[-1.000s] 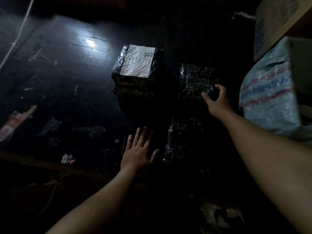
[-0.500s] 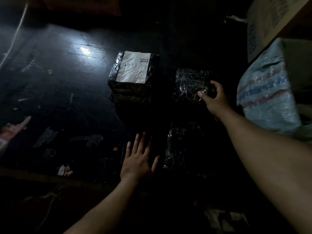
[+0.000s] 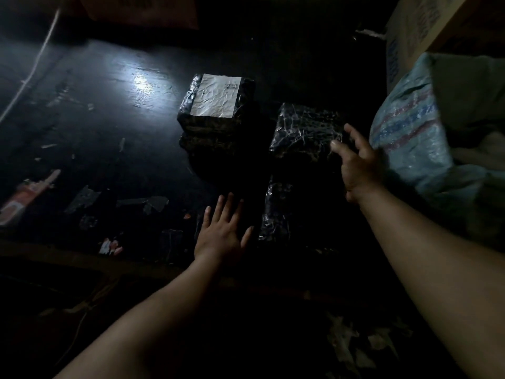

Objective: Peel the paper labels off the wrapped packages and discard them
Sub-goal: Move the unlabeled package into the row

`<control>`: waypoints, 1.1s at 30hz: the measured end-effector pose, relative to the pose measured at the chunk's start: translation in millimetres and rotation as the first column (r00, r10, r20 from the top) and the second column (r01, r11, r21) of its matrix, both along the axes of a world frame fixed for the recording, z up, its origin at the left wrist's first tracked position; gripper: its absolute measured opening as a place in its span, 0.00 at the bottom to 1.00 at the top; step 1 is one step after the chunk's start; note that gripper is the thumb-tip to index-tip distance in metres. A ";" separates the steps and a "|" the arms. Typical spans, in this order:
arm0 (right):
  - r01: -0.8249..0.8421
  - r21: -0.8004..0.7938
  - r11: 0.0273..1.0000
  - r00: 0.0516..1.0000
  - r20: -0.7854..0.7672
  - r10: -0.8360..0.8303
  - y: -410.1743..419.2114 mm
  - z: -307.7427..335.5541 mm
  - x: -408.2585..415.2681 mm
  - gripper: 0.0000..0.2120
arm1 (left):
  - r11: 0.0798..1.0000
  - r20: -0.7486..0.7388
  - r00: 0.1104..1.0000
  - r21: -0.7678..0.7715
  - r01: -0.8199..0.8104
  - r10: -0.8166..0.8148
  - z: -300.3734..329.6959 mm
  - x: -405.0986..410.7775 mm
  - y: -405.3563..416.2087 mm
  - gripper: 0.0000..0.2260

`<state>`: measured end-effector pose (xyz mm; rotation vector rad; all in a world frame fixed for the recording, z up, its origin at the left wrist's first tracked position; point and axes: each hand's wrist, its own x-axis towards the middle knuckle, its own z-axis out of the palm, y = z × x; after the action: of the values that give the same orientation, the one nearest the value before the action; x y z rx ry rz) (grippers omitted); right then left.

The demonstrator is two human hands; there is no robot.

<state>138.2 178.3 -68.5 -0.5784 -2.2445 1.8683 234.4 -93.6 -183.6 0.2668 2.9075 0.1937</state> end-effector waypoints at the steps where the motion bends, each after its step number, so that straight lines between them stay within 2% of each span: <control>1: -0.008 -0.004 1.000 1.000 -0.008 0.008 0.6 -0.5 12.0 0.24 | 1.000 -0.008 1.000 0.001 0.000 0.000 0.3 0.2 0.2 0.34; 10: -0.037 0.029 0.999 0.992 -0.117 0.040 -2.0 -12.6 99.2 0.17 | 1.000 -0.005 1.000 0.008 -0.021 0.021 0.4 1.6 2.4 0.33; 18: -0.097 0.124 0.988 0.984 -0.136 0.114 -1.2 -30.1 138.4 0.21 | 0.999 -0.034 0.999 0.021 -0.031 0.032 -5.3 1.3 1.8 0.34; 26: -0.179 0.222 0.958 0.982 -0.022 0.188 1.6 -25.4 140.7 0.22 | 0.999 -0.026 0.999 -0.001 -0.035 0.035 -4.6 1.5 2.7 0.33; 33: -0.308 0.338 0.889 0.950 0.161 0.268 13.0 -7.1 135.5 0.24 | 0.999 0.007 0.999 -0.009 -0.050 0.050 -3.6 0.5 5.1 0.32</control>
<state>273.7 191.2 -75.6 -0.3050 -2.7881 1.4992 235.0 -88.5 -187.2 0.1916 2.9091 0.1901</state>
